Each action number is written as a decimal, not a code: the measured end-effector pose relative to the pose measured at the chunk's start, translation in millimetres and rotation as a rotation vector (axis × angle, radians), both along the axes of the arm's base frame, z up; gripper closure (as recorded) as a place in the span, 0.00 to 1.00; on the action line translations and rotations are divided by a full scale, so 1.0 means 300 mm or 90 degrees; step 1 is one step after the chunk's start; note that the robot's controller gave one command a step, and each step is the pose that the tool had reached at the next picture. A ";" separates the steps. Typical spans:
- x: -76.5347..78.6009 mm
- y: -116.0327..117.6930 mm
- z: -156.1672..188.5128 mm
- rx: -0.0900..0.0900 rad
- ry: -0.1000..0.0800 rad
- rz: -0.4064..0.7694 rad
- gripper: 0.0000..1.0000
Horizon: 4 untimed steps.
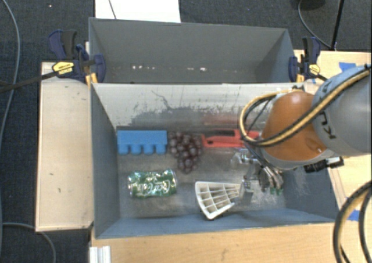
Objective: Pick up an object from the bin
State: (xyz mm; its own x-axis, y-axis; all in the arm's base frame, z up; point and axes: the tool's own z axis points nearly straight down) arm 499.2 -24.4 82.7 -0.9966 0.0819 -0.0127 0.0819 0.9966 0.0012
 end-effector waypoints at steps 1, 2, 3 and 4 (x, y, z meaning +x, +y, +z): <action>-0.032 0.139 -0.021 -0.004 -0.007 0.026 0.00; -0.076 0.252 -0.041 -0.001 0.002 0.077 1.00; -0.076 0.252 -0.041 -0.001 0.002 0.078 1.00; -0.072 0.252 0.109 -0.001 0.005 0.077 1.00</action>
Offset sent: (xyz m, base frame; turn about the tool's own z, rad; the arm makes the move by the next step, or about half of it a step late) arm -0.0227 0.0758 -0.0127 -0.1204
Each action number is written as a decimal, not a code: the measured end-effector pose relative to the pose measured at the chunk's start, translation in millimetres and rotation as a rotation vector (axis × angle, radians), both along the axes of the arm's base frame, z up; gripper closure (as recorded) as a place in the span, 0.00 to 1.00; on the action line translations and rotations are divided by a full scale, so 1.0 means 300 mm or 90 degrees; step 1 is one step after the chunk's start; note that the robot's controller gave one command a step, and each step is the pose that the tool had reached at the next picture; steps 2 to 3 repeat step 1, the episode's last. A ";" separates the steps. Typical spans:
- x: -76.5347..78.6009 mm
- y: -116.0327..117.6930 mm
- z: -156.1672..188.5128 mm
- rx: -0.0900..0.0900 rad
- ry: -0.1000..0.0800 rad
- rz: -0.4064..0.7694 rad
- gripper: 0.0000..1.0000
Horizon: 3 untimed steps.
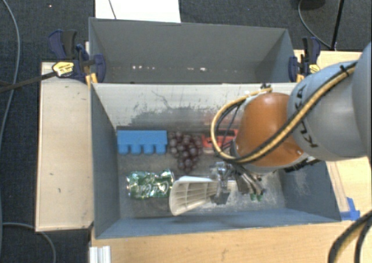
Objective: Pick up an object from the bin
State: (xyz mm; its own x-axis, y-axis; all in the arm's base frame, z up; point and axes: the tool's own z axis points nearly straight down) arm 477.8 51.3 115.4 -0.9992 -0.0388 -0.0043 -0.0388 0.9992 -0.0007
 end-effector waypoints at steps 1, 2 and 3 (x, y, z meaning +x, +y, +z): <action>0.024 -0.005 0.489 0.000 -0.005 0.063 1.00; 0.024 -0.005 0.489 0.000 -0.005 0.063 1.00; 0.024 -0.005 0.489 0.000 -0.005 0.063 1.00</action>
Offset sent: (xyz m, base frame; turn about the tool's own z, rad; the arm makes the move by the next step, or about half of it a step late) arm 0.0000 0.0000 0.0000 0.0000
